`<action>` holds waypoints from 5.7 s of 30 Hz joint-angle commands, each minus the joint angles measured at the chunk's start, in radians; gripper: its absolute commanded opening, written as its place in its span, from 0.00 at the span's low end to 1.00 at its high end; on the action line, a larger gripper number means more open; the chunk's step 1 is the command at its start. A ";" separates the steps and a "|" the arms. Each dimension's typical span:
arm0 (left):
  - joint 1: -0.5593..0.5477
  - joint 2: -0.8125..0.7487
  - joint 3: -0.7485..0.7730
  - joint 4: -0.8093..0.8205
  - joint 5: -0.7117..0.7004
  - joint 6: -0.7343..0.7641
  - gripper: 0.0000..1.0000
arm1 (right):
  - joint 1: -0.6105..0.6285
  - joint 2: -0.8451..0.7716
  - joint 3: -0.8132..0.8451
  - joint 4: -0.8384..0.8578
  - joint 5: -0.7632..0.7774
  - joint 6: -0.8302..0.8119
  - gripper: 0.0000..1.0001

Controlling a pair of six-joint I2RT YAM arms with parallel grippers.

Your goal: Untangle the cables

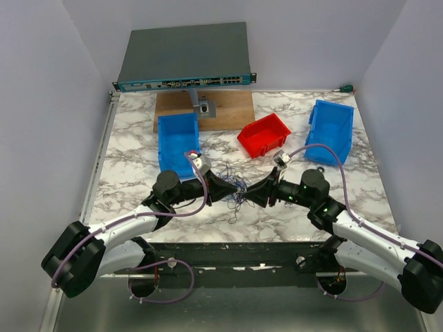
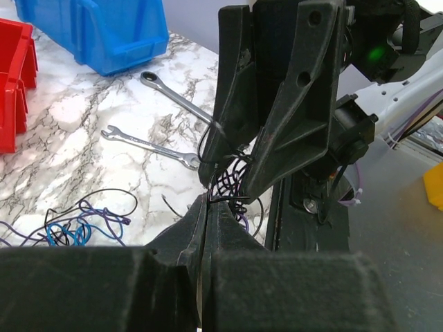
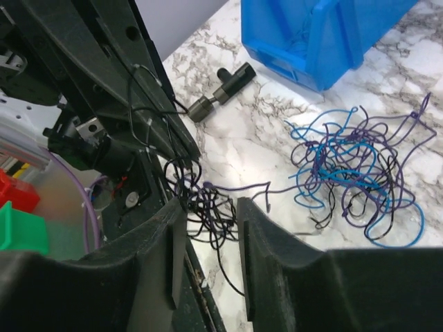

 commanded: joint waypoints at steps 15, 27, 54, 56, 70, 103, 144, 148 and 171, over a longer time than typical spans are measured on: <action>0.034 -0.208 -0.009 -0.495 -0.943 -0.047 0.00 | 0.005 -0.209 0.052 -0.635 1.361 0.423 0.01; 0.064 -0.310 -0.040 -0.521 -1.021 -0.047 0.00 | 0.004 -0.411 0.118 -0.839 1.564 0.528 0.01; 0.063 -0.273 -0.070 -0.260 -0.476 0.079 0.00 | 0.068 0.410 0.233 0.031 0.028 -0.196 0.72; 0.063 -0.273 -0.070 -0.259 -0.479 0.078 0.00 | 0.076 0.439 0.241 0.045 0.044 -0.196 0.62; 0.063 -0.338 -0.066 -0.373 -0.667 0.062 0.00 | 0.084 0.118 0.020 -0.016 0.929 0.026 0.01; 0.065 -0.426 -0.101 -0.467 -0.940 0.020 0.00 | 0.074 -0.465 0.124 -0.561 1.441 0.160 0.01; 0.073 -0.421 -0.143 -0.334 -0.692 0.032 0.00 | -0.251 0.231 0.552 -0.338 1.479 -0.031 0.01; 0.073 -0.458 -0.152 -0.339 -0.705 0.032 0.00 | -0.293 0.289 0.633 -0.305 1.486 -0.126 0.01; 0.074 -0.454 -0.151 -0.325 -0.678 0.031 0.00 | -0.540 0.577 0.861 -0.511 1.234 -0.157 1.00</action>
